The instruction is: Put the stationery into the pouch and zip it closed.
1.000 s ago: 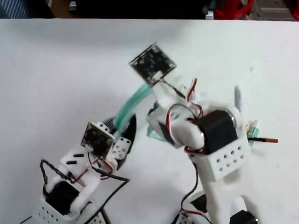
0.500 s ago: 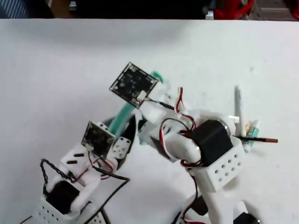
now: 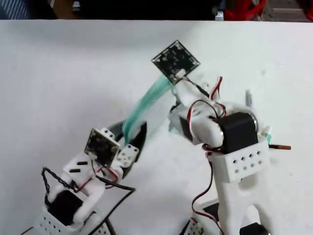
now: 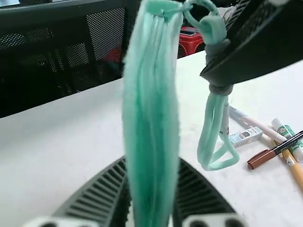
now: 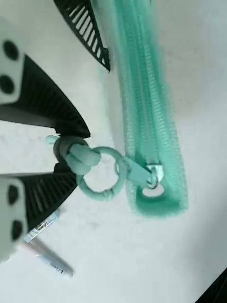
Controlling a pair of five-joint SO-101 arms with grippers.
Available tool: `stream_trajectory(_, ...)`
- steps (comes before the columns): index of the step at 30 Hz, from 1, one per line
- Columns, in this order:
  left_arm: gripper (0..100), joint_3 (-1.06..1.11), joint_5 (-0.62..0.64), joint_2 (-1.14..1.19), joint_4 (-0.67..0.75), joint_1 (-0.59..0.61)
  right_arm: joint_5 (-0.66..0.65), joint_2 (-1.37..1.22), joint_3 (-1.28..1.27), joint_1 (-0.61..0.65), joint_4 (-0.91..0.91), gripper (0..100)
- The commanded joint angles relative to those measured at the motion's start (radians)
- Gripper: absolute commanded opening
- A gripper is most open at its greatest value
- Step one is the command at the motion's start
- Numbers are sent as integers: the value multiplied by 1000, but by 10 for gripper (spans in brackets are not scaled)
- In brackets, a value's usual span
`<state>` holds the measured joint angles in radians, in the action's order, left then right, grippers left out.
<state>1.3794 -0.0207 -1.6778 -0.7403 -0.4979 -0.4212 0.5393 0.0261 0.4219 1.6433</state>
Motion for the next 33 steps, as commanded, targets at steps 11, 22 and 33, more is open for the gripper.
stream_trajectory(11,153,12,-9,-5,14,10,-9,15,9,-10,-4,19)
stream_trajectory(22,151,12,-9,-5,12,10,-9,10,9,-10,5,19)
stream_trajectory(33,167,12,-11,-5,14,12,-9,15,9,-10,5,19)
